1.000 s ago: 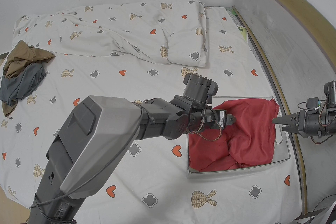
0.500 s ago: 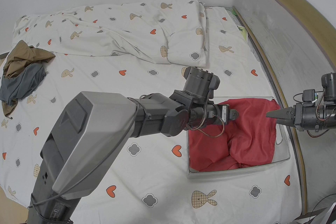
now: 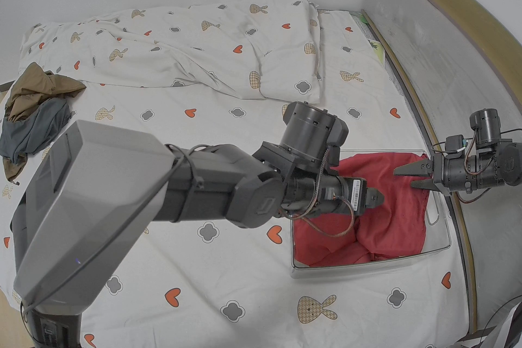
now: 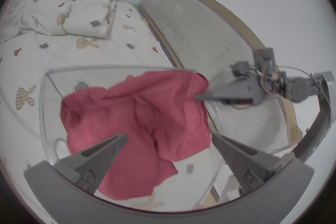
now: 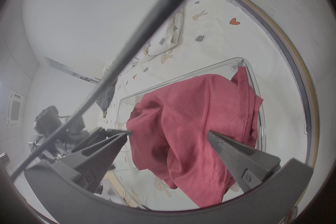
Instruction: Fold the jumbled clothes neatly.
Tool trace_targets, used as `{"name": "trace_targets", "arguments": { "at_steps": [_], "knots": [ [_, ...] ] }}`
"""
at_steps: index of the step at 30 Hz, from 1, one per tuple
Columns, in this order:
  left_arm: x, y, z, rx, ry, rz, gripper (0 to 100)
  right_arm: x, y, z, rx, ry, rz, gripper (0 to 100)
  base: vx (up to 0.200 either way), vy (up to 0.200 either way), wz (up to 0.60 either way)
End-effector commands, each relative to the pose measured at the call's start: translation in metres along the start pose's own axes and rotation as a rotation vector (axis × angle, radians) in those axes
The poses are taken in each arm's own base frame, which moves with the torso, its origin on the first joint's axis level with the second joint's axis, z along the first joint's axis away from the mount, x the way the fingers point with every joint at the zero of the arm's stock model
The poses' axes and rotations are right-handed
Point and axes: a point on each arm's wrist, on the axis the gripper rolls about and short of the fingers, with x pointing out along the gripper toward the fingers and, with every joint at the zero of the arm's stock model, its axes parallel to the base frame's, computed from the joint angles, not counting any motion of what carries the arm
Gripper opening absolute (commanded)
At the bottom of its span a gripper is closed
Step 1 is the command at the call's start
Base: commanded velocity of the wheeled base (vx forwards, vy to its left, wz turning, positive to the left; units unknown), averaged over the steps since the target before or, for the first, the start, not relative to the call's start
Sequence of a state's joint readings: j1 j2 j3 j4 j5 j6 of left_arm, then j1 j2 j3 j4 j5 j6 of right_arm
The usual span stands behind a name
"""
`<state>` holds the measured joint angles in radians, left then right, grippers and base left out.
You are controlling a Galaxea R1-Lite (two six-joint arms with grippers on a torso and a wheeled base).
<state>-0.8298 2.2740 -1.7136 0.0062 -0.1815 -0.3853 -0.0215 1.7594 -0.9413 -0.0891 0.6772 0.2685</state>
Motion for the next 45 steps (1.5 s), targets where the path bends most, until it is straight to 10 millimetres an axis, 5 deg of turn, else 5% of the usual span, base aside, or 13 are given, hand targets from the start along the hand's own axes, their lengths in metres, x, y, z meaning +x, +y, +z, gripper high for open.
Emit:
{"name": "trace_targets", "arguments": {
  "at_steps": [1,9,16,25,34,45],
  "knots": [
    [-0.005,-0.014,-0.017,0.017,0.054,-0.030,100,0.015,-0.013,0.005,0.023,0.022,-0.008,100,0.000,0.000,0.00],
    [0.032,0.004,-0.048,0.004,0.153,0.011,100,0.016,-0.032,0.007,0.058,0.017,-0.040,100,0.000,0.000,0.00],
    [0.042,0.014,-0.055,-0.006,0.175,0.029,100,0.013,-0.045,0.005,0.091,0.017,-0.059,100,0.000,0.000,0.00],
    [0.039,0.012,-0.051,-0.007,0.164,0.024,100,0.002,-0.021,0.005,0.041,0.005,0.013,100,0.000,0.000,0.00],
    [0.008,-0.024,-0.030,0.024,0.091,-0.044,100,-0.027,0.030,-0.005,-0.062,-0.038,0.083,100,0.000,0.000,0.00],
    [-0.075,-0.059,0.019,0.000,-0.142,-0.025,100,-0.084,0.071,-0.038,-0.111,-0.136,0.128,100,0.000,0.000,0.00]
  ]
}}
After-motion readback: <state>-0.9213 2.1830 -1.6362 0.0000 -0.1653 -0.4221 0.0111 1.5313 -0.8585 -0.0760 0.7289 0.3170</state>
